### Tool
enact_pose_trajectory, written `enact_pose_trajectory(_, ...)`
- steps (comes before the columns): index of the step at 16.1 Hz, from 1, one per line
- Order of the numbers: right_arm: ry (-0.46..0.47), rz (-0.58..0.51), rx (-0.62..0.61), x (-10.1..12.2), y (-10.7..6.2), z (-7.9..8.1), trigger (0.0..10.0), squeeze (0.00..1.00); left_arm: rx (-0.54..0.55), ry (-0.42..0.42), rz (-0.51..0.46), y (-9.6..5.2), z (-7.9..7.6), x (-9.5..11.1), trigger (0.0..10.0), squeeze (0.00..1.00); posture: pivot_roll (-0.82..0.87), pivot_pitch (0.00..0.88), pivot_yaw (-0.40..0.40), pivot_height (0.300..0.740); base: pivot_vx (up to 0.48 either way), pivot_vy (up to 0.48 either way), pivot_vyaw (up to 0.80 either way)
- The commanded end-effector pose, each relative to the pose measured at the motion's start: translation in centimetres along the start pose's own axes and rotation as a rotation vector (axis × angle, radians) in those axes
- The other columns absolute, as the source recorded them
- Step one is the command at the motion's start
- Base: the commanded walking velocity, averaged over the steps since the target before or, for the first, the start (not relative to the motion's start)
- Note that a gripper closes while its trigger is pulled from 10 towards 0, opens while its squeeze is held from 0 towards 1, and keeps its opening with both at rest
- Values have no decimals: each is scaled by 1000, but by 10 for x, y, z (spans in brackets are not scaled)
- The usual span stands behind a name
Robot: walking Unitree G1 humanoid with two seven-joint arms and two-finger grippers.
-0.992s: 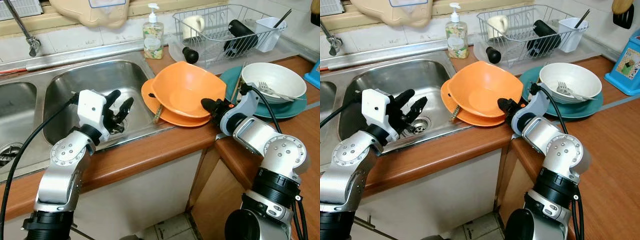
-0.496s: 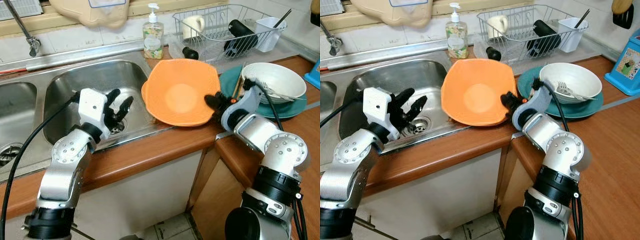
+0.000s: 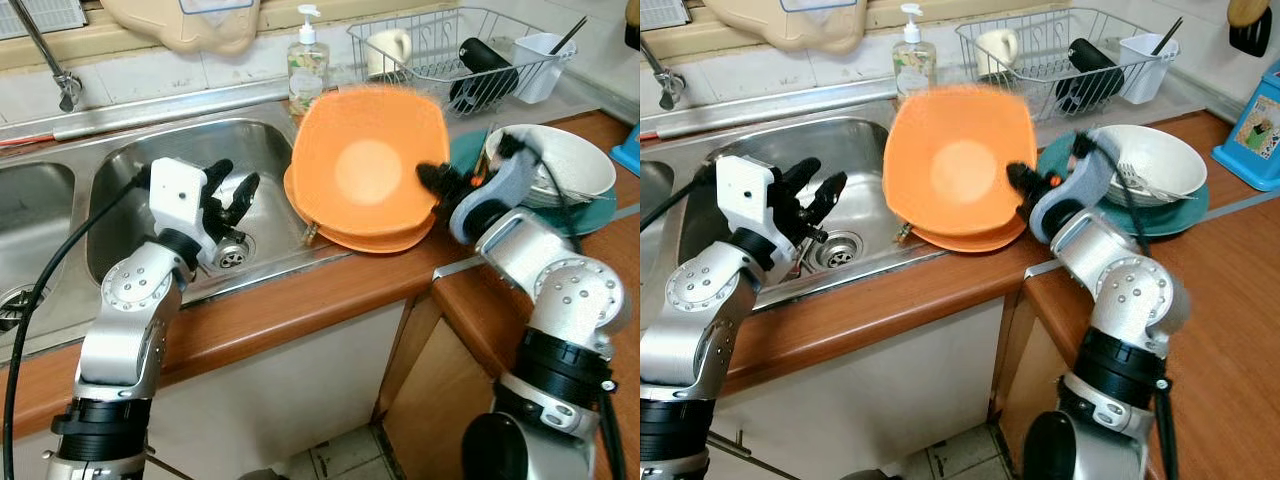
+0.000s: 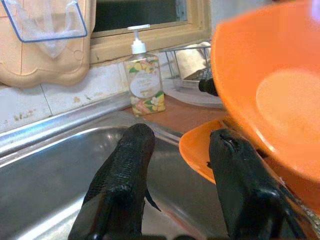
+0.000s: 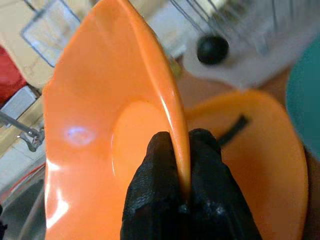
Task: Kitchen organization
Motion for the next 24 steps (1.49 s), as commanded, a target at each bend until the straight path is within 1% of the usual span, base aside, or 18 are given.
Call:
enact_pose_trajectory(1,-100,-100,48,23,-4,15,0,0,3,-52,-12,1,2,3,10000,0,-113,0,74,740,0,0,0)
enact_pose_trajectory(2,-184,-157,67,33,-7,19,0,0,-35,-109,-42,0,-3,8,10000,698,-113,0,74,740,0,0,0)
enact_pose_trajectory(3,-240,-178,88,37,-10,23,0,0,-55,-123,-38,0,-6,9,10000,1000,-113,0,74,740,0,0,0)
enact_pose_trajectory(5,-324,-199,146,37,-16,31,0,0,-28,-130,-43,2,-3,9,10000,1000,-115,0,78,740,0,0,0)
enact_pose_trajectory(6,-371,-198,164,35,-18,33,0,0,-36,-168,-50,2,-3,10,10000,1000,-115,0,78,740,0,0,0)
enact_pose_trajectory(7,-401,-196,184,31,-20,36,0,0,-74,-220,-45,1,-8,10,10000,1000,-115,0,80,740,0,0,0)
enact_pose_trajectory(8,-444,-199,207,28,-21,39,0,0,-125,-266,-40,0,-16,11,10000,612,-113,0,80,740,0,0,0)
enact_pose_trajectory(9,-462,-203,228,25,-22,43,0,0,-150,-289,-38,0,-19,11,10000,388,-112,0,79,740,0,0,0)
enact_pose_trajectory(10,-476,-218,297,20,-26,53,0,0,-201,-343,-13,0,-28,8,10000,0,-109,0,77,740,0,0,0)
enact_pose_trajectory(11,-460,-227,339,18,-29,59,0,0,-208,-360,11,0,-29,2,10000,0,-110,0,77,740,0,0,0)
enact_pose_trajectory(12,-442,-237,367,17,-31,62,0,0,-195,-385,31,0,-27,-2,8039,0,-111,0,79,740,0,0,0)
enact_pose_trajectory(13,-424,-245,382,16,-33,64,0,0,-168,-405,44,1,-23,-6,0,0,-111,0,80,740,0,0,0)
enact_pose_trajectory(14,-418,-251,390,15,-35,64,0,0,-164,-426,47,0,-21,-7,0,0,-112,0,81,740,0,0,0)
enact_pose_trajectory(16,-406,-260,403,11,-37,63,0,0,-200,-454,62,-5,-26,-8,0,0,-112,0,81,740,0,0,0)
enact_pose_trajectory(19,-399,-250,399,5,-38,59,0,0,-211,-501,57,-9,-28,-7,0,0,-111,0,80,740,0,0,0)
enact_pose_trajectory(24,-393,-250,379,2,-36,54,0,0,-206,-509,69,-15,-26,-7,0,0,-105,0,84,740,0,0,0)
Point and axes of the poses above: a point about 5 cm out from each wrist's last joint towards the gripper, its own y axis pointing out of the wrist towards the gripper, its own x axis along the axis of the wrist's last joint, z = x × y, the point moved 5 cm from there along y, pointing out of the wrist towards the gripper, and after that the axes turned 13 degrees about -y, right-handed, at the moved point
